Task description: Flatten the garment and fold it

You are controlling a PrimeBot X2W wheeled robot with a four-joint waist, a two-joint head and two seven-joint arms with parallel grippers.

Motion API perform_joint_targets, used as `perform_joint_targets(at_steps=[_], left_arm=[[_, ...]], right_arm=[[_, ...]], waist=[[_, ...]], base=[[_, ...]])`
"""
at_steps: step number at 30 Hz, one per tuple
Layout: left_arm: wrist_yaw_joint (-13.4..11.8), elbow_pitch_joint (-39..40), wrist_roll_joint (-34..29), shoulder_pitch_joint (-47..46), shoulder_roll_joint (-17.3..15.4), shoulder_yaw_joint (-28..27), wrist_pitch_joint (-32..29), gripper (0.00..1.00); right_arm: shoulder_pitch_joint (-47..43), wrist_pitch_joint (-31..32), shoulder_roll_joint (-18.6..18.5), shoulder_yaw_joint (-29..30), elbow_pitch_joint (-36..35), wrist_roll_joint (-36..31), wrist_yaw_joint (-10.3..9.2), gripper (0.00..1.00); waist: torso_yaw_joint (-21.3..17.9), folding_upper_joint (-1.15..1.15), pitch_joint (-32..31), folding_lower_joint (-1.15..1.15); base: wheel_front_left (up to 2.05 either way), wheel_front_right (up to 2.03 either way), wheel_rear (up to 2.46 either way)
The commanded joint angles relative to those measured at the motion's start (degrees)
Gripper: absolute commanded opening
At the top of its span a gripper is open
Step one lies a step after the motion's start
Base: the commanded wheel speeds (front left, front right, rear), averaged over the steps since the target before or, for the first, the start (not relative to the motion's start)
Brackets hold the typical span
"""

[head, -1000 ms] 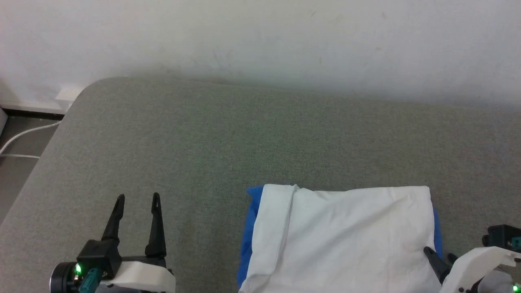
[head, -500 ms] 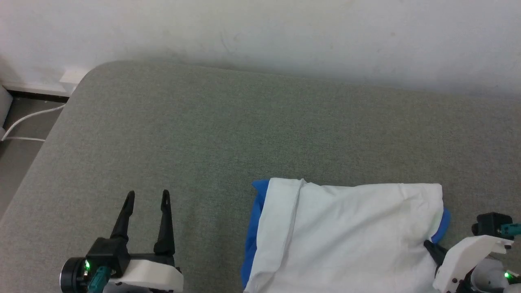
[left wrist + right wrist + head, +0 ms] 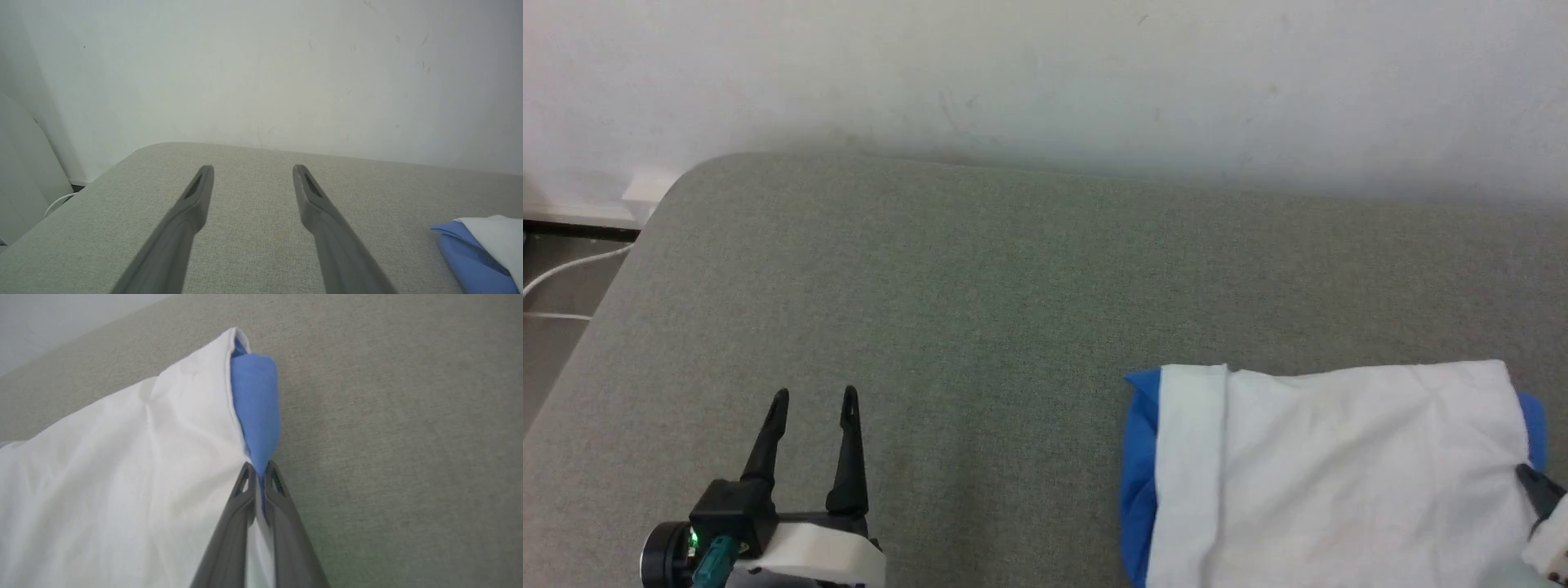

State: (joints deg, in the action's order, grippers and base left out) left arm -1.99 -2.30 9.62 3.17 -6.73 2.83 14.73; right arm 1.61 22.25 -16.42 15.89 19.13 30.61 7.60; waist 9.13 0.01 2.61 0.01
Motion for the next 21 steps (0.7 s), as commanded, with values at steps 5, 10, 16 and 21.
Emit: perform_joint_targets(at_steps=[5,10,16,21], left_arm=[[1.1,-0.2,-1.2,0.4,0.8,-0.9,0.3,1.00],[1.7,-0.7,-1.7,0.8,1.2,-1.5,0.3,1.00],[2.6,-1.3,-2.4,1.7,1.5,-2.0,0.3,1.00],[3.1,-1.5,-2.7,2.4,1.7,-2.2,0.3,1.00]], right_arm=[[-0.6,0.9,-1.7,3.8,0.0,-2.1,-0.11,0.00],[-1.9,1.7,-1.2,3.2,-3.8,-2.7,-0.11,0.00],[-4.2,4.3,0.0,-0.3,-12.2,-2.6,-0.11,0.00],[-5.7,8.7,1.4,-5.6,-20.0,-1.4,-0.11,0.00]], waist=[[-1.0,-0.01,-0.8,-0.01],[-1.4,-0.01,-1.8,-0.01],[-1.3,-0.01,-3.8,-0.01],[-0.9,-0.01,-5.0,-0.01]], base=[[0.00,0.00,0.00],[0.00,0.00,0.00],[0.00,0.00,0.00],[0.00,0.00,0.00]])
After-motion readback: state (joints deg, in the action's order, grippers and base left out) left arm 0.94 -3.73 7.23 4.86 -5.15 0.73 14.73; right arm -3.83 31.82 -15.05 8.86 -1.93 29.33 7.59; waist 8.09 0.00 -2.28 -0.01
